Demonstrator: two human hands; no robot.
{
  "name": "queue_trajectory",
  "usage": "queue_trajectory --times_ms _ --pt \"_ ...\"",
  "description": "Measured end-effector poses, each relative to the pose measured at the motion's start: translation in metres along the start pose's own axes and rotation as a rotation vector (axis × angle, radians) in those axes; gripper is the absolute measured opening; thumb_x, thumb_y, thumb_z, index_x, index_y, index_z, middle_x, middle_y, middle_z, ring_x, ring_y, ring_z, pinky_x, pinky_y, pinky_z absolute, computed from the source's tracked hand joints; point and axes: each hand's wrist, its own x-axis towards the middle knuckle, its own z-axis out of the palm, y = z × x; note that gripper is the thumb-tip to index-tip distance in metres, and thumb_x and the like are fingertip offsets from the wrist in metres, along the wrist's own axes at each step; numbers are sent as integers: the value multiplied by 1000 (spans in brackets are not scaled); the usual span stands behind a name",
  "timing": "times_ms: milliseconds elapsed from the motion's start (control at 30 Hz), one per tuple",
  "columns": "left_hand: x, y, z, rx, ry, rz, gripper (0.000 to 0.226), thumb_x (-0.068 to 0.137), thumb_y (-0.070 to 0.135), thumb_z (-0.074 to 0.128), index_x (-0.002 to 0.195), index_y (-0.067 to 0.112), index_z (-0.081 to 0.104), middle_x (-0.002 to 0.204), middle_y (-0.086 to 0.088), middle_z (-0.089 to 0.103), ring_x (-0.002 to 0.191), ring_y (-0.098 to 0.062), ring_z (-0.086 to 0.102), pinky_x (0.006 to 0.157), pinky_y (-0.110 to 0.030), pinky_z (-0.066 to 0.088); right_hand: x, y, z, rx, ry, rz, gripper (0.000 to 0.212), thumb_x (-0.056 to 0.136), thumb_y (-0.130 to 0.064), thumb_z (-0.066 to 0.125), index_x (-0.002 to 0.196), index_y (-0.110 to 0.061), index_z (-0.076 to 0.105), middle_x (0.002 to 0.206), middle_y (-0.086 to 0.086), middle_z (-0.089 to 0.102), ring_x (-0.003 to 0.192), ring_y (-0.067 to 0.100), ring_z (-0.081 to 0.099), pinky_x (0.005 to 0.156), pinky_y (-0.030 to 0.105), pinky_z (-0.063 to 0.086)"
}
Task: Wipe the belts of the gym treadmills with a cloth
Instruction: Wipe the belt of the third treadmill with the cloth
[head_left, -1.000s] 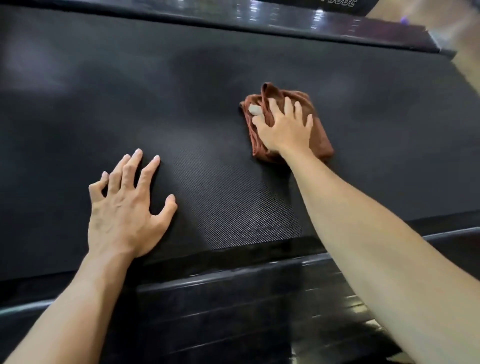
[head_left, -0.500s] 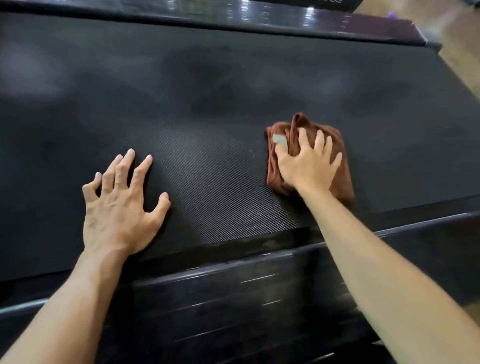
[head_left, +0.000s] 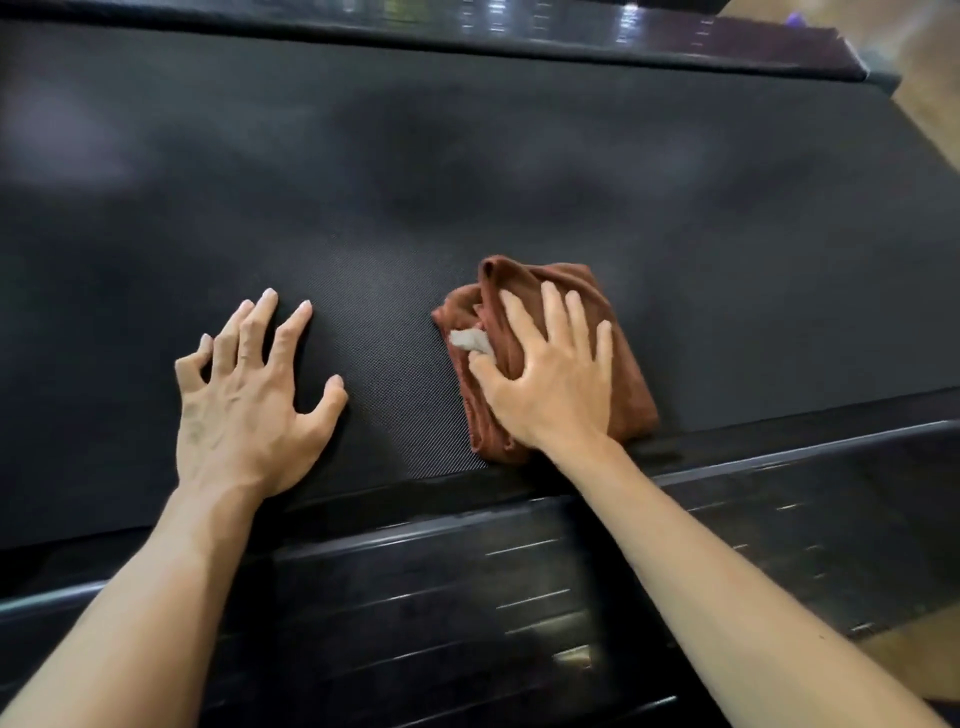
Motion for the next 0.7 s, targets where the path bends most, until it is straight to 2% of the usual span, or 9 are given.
queue_trajectory --times_ms 100,200,367,500,567,700 --pt "0 1 1 10 5 -2 82 88 67 23 159 28 30 169 0 17 157 -18 11 119 -48 15 25 7 -3 18 -7 171 85 89 -83 23 162 -40 25 174 3 11 161 24 -1 127 57 -2" --pt "1 0 1 3 7 4 81 88 66 24 159 28 30 169 0 18 156 -18 13 119 -48 16 81 -6 -3 28 -17 217 86 91 -83 22 164 -37 22 174 7 7 161 29 -4 126 60 -6" --pt "0 -1 2 -4 9 -2 80 88 66 25 159 29 31 169 0 18 157 -18 13 120 -49 16 142 -59 1 -21 -62 66 81 94 -79 22 164 -39 22 174 7 8 160 31 -3 124 62 -6" --pt "0 0 1 7 -8 -2 81 88 67 24 159 29 29 169 0 18 157 -17 12 120 -48 15 115 -91 4 -25 -85 -168 77 95 -76 29 163 -41 22 174 5 9 160 29 -3 126 60 -6" --pt "0 -1 0 5 -9 -5 81 88 67 24 159 29 29 169 0 17 157 -17 11 120 -48 15 81 -84 8 -5 -67 -215 78 94 -78 28 163 -42 22 174 5 10 160 29 -1 126 59 -3" --pt "1 1 0 11 -9 -10 81 87 67 24 159 30 30 170 1 17 157 -16 11 120 -47 15 47 -38 7 26 -5 37 81 90 -82 24 161 -43 25 174 3 12 160 28 2 127 57 -2"
